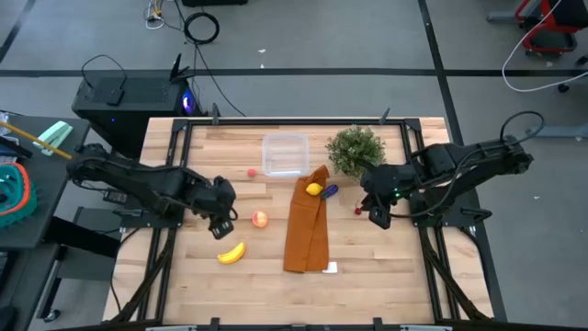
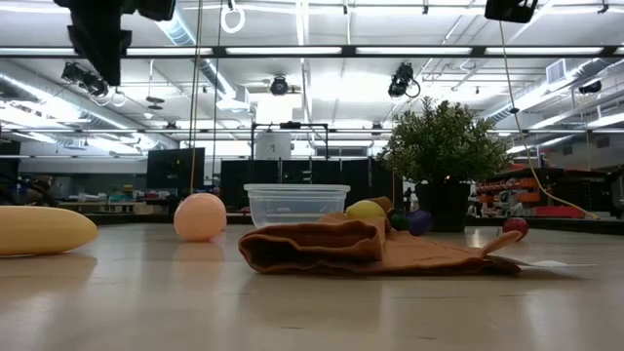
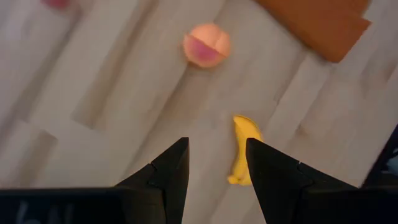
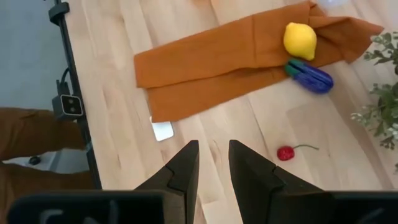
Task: Pick and placing Produce into tupperware
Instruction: Put the yellow banana into the transparent bin
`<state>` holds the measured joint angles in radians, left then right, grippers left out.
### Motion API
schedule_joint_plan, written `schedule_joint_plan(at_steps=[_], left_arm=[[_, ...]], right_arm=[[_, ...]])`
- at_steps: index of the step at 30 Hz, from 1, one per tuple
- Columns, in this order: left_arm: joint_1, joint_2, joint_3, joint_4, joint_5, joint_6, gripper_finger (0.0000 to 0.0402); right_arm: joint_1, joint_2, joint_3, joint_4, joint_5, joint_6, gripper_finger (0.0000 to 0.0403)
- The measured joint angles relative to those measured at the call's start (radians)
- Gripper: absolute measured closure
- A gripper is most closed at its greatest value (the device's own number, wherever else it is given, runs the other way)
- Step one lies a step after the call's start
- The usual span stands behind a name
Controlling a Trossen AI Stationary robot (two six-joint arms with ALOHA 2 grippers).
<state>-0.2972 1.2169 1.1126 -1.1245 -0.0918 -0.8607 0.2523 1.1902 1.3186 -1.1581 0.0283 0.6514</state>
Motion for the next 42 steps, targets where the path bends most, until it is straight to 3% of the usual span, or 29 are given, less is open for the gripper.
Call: schedule_joint_plan(at_steps=[7, 17, 26, 42], left_arm=[[-0.107, 0.092, 0.0, 0.036, 0.043, -0.223, 0.0235], [-0.262, 0.273, 0.0, 0.342, 0.024, -0.331, 0.0235], [-0.283, 0.414, 0.0, 0.325, 0.025, -0.331, 0.0256], [-0.276, 0.421, 0.0, 0.316, 0.028, -0.123, 0.0292]], right_arm=[[0.0, 0.001, 0.0, -0.027, 0.006, -0.015, 0.0308], [0.0, 0.001, 0.0, -0.033, 0.006, -0.137, 0.0308], [-0.001, 0.001, 0.0, -0.028, 0.025, -0.158, 0.0308], [-0.001, 0.0, 0.0, -0.026, 0.084, -0.04, 0.0308]])
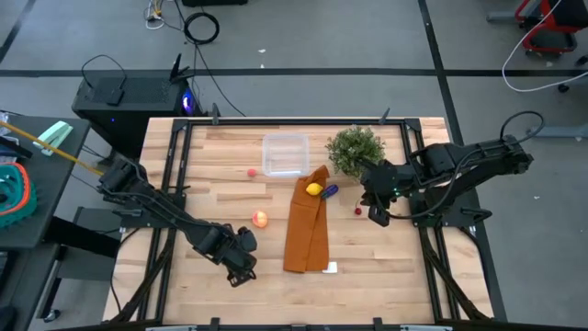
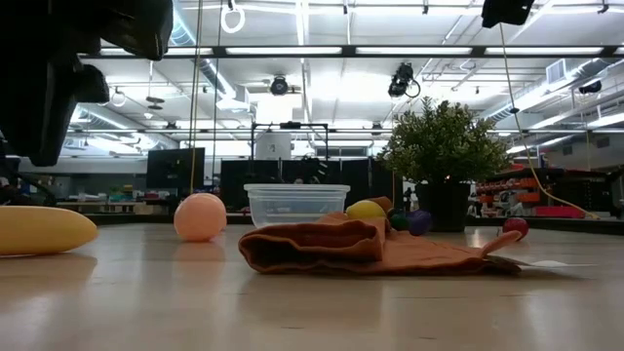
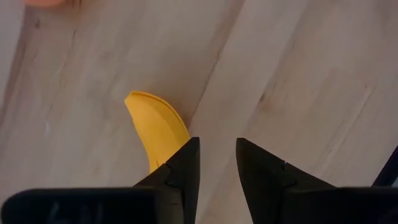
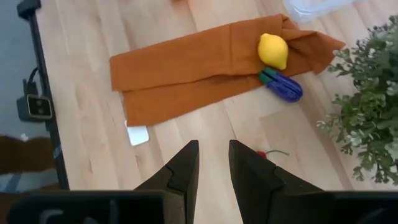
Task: Pick and placing Produce into tupperware
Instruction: Put the yellow banana into the transparent bin
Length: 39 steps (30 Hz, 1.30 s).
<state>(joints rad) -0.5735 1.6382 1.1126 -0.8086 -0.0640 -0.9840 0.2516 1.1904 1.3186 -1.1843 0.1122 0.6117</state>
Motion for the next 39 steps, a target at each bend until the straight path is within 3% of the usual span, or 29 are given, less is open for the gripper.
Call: schedule_joint_plan(at_steps=[5, 12, 27, 33, 39], left_arm=[[0.0, 0.0, 0.0, -0.001, 0.045, 0.044, 0.0293], [0.004, -0.001, -0.006, -0.057, 0.02, -0.187, 0.0288], [-0.02, 0.027, -0.007, -0.082, -0.027, -0.302, 0.0098], [-0.036, 0.096, -0.007, -0.081, -0.021, -0.305, 0.0059], [-0.036, 0.154, -0.007, -0.063, 0.016, -0.279, 0.0051]], right_arm=[[0.0, 0.0, 0.0, 0.0, 0.003, 0.082, 0.0308], [0.0, 0.0, 0.0, 0.0, 0.003, 0.155, 0.0308], [0.0, 0.0, 0.0, 0.0, 0.0, 0.157, 0.0308], [0.0, 0.0, 0.0, 0.002, 0.0, 0.157, 0.0308], [0.0, 0.0, 0.0, 0.003, 0.0, 0.157, 0.0308]])
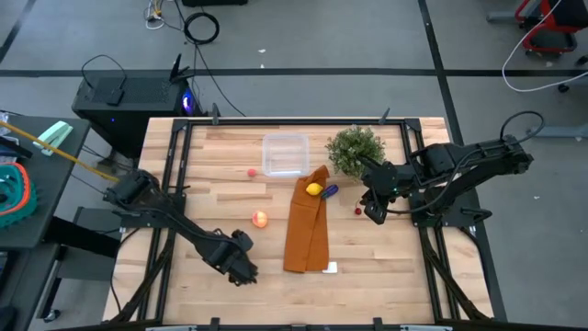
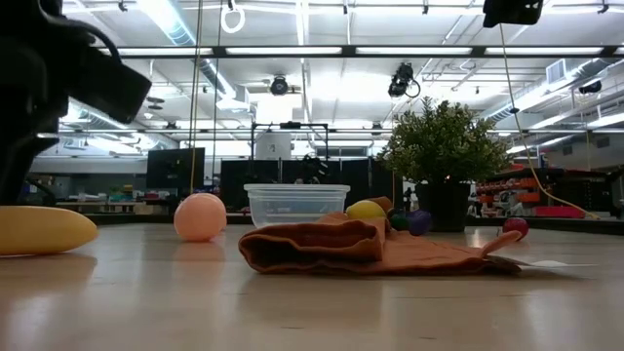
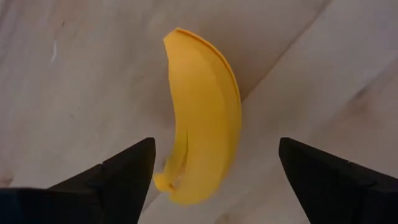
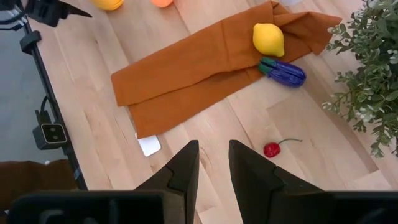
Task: Pick and placing Produce into tupperware
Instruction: Put the yellow banana into the transparent bin
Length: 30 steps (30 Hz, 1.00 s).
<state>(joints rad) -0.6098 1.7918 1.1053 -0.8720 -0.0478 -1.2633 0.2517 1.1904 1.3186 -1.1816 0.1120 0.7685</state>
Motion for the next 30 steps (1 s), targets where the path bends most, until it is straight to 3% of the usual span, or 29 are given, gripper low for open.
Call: schedule_joint_plan(at_steps=[30], left_arm=[[0.003, 0.017, 0.0, 0.072, 0.019, 0.019, 0.0051]], right_arm=[[0.0, 0.0, 0.0, 0.001, 0.0, -0.001, 0.0308]])
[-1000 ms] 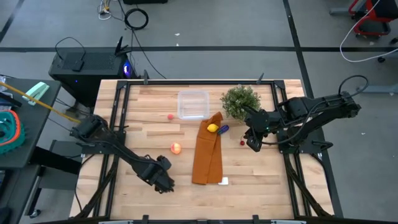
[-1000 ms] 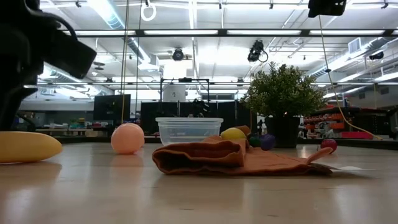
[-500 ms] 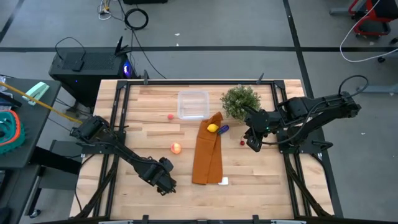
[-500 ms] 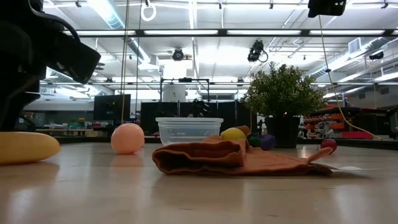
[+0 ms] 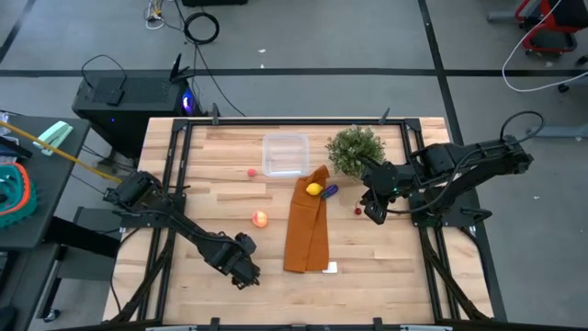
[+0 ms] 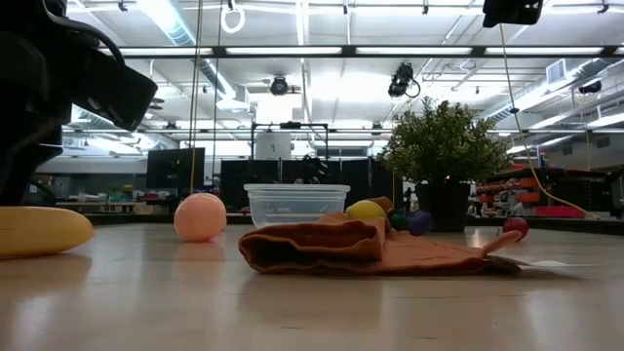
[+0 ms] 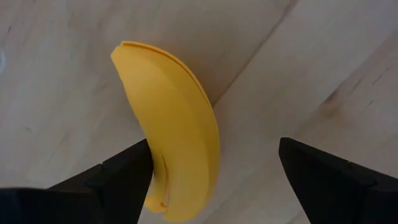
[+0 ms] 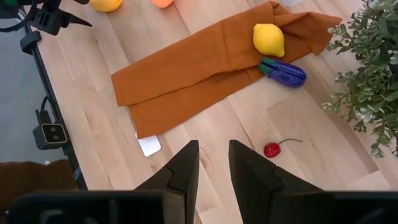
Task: Pick and placing Produce into tupperware
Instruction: Put the yellow banana into the transparent bin
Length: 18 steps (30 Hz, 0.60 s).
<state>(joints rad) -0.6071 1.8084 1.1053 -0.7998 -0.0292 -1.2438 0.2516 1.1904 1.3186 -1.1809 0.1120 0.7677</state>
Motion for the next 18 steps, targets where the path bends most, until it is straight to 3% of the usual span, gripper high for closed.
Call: schedule_joint_plan(at_steps=[8, 18], left_arm=[[0.0, 0.0, 0.0, 0.0, -0.007, 0.005, 0.0069], [0.0, 0.0, 0.0, 0.011, -0.007, 0.036, 0.0128]], right_arm=[[0.0, 0.0, 0.0, 0.0, 0.0, 0.0, 0.0308], [0.0, 0.0, 0.0, 0.0, 0.0, 0.0, 0.0308]])
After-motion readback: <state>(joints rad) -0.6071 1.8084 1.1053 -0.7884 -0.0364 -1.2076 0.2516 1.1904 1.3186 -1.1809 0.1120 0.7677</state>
